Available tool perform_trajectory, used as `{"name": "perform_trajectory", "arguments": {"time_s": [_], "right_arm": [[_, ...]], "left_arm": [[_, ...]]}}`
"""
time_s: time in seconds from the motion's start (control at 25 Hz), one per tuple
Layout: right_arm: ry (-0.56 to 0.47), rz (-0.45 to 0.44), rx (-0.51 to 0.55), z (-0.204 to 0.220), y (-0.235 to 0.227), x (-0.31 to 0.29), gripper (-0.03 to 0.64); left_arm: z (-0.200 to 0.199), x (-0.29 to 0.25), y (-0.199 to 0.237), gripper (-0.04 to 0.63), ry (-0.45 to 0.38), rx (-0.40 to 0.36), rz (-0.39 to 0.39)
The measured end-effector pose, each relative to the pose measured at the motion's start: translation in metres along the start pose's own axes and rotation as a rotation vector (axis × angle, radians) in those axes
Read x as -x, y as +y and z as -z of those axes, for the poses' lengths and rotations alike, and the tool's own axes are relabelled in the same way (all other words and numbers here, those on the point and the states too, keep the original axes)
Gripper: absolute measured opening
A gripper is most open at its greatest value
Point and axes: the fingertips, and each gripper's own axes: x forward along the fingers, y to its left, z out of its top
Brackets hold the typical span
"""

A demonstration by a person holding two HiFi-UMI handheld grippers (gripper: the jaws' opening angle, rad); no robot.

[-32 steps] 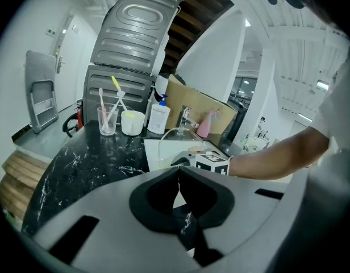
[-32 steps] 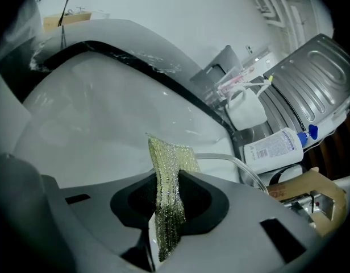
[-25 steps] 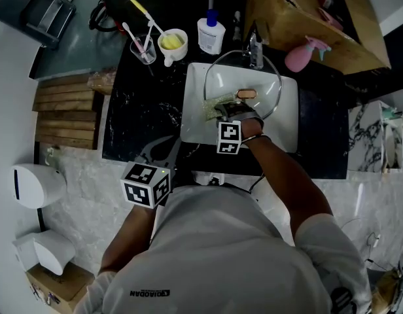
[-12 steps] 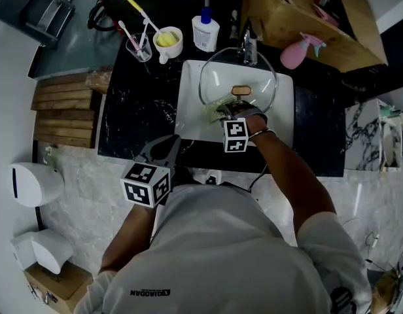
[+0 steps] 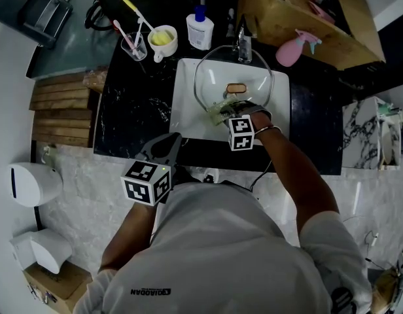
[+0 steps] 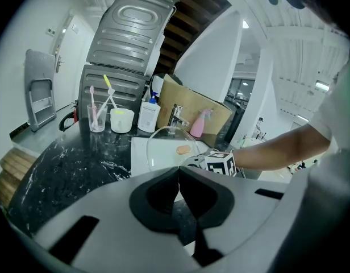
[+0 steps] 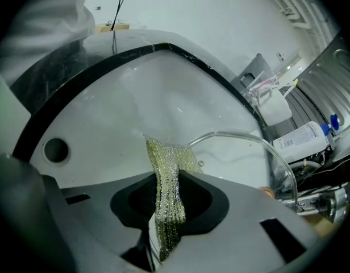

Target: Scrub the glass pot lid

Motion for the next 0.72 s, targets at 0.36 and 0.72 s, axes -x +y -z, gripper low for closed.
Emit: {"name": "perform_trajectory", "arguments": {"time_s": [0.36,0.72], "right_arm": [[-0.008,-0.092,-0.035,0.023,0.027,0.007,0.101],[-0.042,-0.18,-0.156,0.023,0.036,0.01,0.101]], "left_arm": [[-0.003,-0.009,-0.015,0.015,0.0,-0.014,0.01],[-0.003,-0.015,-0.024,0.015,0.009,-0.02,0.017]]}}
